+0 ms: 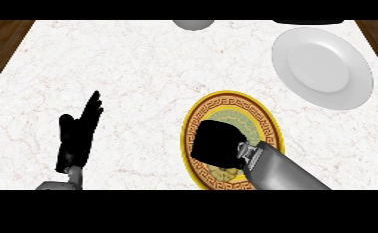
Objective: Pick the squash from the plate and place it in the plate
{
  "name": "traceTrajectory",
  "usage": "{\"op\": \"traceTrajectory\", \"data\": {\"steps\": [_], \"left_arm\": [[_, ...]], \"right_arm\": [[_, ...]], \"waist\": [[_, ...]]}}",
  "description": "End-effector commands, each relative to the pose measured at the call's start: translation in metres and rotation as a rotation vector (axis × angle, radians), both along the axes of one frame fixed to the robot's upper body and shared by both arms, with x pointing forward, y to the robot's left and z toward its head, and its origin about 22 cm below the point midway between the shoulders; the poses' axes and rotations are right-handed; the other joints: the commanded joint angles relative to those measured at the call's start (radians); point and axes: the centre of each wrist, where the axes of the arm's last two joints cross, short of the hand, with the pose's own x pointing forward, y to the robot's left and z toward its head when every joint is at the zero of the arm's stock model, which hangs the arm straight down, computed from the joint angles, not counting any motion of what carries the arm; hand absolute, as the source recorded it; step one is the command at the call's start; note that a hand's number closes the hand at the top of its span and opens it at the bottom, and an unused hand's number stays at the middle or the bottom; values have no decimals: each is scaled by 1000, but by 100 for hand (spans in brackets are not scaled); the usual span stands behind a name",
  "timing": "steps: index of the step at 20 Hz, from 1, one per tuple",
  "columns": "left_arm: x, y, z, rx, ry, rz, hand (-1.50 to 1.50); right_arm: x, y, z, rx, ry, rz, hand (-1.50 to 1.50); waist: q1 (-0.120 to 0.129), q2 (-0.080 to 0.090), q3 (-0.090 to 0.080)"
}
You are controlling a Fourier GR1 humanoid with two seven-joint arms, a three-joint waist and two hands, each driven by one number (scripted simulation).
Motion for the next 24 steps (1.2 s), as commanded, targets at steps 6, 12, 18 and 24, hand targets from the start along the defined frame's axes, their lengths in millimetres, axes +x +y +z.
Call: {"op": "traceTrajectory", "data": {"steps": [6, 12, 18, 24], "left_arm": [[-7, 6, -6, -14, 7, 51, 0], [4, 5, 3, -14, -14, 4, 0], [-1, -9, 0, -12, 2, -23, 0], [14, 19, -4, -12, 13, 11, 0]], "right_arm": [[53, -94, -16, 334, 36, -765, 150], [85, -107, 5, 624, -139, -1202, 150], [109, -128, 49, 858, -348, -1236, 150], [100, -155, 75, 985, -597, -1332, 150]], "waist": [[-52, 19, 6], [-3, 12, 2], [8, 4, 1], [-11, 2, 0]]}}
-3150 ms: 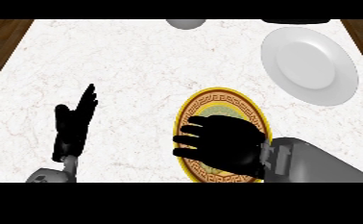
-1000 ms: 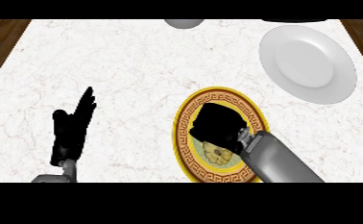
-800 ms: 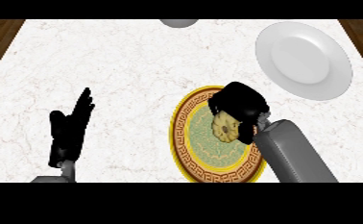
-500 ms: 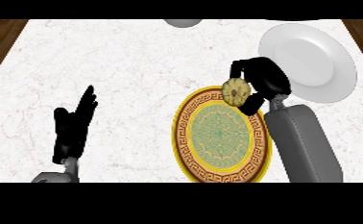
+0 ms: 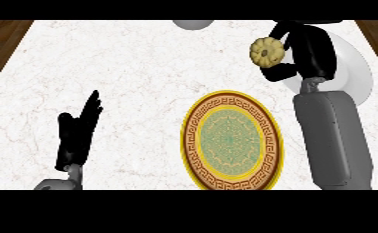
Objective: Pick the squash from the plate and place it in the plate
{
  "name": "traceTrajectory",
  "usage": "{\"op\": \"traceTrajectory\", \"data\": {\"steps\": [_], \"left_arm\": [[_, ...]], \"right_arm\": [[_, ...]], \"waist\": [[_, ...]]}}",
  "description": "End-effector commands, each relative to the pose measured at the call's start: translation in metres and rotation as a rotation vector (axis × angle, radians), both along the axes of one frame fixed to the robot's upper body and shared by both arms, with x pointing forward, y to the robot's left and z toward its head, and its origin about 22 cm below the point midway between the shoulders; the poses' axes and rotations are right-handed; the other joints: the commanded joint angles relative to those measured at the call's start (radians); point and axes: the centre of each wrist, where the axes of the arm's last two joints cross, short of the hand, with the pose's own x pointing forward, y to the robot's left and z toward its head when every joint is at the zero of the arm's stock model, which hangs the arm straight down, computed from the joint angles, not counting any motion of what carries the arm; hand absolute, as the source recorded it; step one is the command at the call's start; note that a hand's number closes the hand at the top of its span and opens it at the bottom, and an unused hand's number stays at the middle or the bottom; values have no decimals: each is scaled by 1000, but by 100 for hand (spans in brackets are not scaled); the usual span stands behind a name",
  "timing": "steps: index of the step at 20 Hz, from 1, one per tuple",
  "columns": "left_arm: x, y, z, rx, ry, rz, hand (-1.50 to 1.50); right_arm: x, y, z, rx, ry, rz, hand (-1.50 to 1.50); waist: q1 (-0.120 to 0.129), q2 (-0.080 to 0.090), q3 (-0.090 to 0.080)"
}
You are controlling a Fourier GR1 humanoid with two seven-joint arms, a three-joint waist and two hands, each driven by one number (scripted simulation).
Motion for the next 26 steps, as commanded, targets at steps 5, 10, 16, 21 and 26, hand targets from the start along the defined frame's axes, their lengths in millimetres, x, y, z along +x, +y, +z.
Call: {"op": "traceTrajectory", "data": {"steps": [5, 10, 16, 21, 26], "left_arm": [[21, -4, 19, 3, -10, -2, 0], [4, -1, 11, 1, 8, -11, 0], [-11, -2, 1, 3, -4, -20, 0], [23, -8, 22, -12, -21, -45, 0], [24, -2, 14, 2, -6, -29, 0]], "right_arm": [[17, -46, 25, 92, -55, -204, 150], [33, -71, 28, 84, -20, -269, 150], [57, -103, 11, 55, 29, -291, 150], [54, -156, 10, 37, 128, -327, 150], [44, -156, -46, 88, 293, -273, 150]], "waist": [[4, 1, 0], [7, 0, 0], [22, 4, 0], [28, 11, 1], [30, 14, 1]]}}
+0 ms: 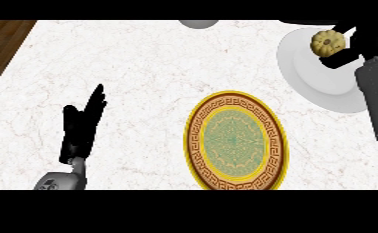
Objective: Pick the squash from the plate and place it in the plate
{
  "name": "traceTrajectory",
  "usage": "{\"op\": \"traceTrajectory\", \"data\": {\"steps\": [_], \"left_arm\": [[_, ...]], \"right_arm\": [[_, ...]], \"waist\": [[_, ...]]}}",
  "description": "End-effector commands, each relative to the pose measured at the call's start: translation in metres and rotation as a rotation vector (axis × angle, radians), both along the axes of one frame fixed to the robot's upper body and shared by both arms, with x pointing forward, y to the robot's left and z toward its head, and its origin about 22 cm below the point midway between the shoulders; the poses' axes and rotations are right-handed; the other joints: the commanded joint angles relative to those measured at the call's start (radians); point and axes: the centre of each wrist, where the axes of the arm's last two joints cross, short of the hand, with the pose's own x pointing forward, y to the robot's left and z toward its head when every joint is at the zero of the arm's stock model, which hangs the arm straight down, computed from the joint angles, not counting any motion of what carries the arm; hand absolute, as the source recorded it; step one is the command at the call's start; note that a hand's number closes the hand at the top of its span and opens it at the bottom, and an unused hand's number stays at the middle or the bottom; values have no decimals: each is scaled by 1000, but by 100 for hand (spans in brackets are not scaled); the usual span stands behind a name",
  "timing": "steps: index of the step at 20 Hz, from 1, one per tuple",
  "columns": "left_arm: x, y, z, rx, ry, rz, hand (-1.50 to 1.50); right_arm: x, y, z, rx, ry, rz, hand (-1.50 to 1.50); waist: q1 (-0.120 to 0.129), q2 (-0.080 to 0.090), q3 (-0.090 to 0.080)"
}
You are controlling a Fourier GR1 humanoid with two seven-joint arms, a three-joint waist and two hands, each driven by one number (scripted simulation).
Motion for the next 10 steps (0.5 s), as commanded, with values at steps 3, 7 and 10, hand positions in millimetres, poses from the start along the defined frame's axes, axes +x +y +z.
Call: {"op": "traceTrajectory", "data": {"steps": [3, 7, 10], "left_arm": [[1, -6, -2, 18, -12, -12, 0], [13, -5, 5, -3, -8, -17, 0], [-1, -8, -1, -1, 0, 9, 0]], "right_arm": [[-12, -28, -26, 89, 250, 27, 150], [-23, -45, -37, 108, 314, 63, -150], [-33, -61, -37, 137, 239, 175, -150]], "waist": [[20, 9, 1], [10, 8, 2], [5, 2, 2]]}}
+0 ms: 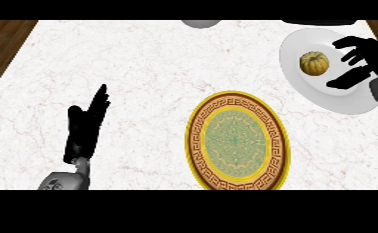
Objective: Pick the squash from the plate and place it in the plate
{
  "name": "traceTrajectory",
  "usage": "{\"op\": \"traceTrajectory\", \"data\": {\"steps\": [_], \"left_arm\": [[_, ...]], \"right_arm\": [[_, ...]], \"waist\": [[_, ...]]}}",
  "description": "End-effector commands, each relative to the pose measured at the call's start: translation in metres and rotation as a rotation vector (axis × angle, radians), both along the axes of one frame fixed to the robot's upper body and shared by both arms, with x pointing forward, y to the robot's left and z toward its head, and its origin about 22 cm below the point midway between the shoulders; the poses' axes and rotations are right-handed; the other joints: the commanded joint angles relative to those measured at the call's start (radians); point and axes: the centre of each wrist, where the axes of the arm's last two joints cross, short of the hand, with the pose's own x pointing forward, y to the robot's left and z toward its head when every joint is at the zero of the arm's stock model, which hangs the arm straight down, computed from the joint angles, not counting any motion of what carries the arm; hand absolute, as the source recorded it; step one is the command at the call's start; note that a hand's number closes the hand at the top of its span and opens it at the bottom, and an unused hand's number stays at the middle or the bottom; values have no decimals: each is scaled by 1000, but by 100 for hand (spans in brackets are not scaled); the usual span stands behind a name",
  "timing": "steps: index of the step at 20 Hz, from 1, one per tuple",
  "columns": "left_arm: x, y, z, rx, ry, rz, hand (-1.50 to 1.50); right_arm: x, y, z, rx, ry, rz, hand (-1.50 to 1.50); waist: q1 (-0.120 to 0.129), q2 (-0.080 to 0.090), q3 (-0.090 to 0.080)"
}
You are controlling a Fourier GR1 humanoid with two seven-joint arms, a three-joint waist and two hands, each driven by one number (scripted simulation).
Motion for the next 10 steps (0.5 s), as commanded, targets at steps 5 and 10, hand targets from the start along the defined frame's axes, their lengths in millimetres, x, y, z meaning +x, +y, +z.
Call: {"op": "traceTrajectory", "data": {"steps": [5, 10], "left_arm": [[-2, 2, -1, 0, 7, 20, 0], [-5, 15, -4, 17, -7, 40, 0]], "right_arm": [[3, -7, 17, 334, -321, 116, -150], [-8, -30, 20, 621, -515, 36, -150]], "waist": [[-16, -7, 2], [-29, -11, 0]]}}
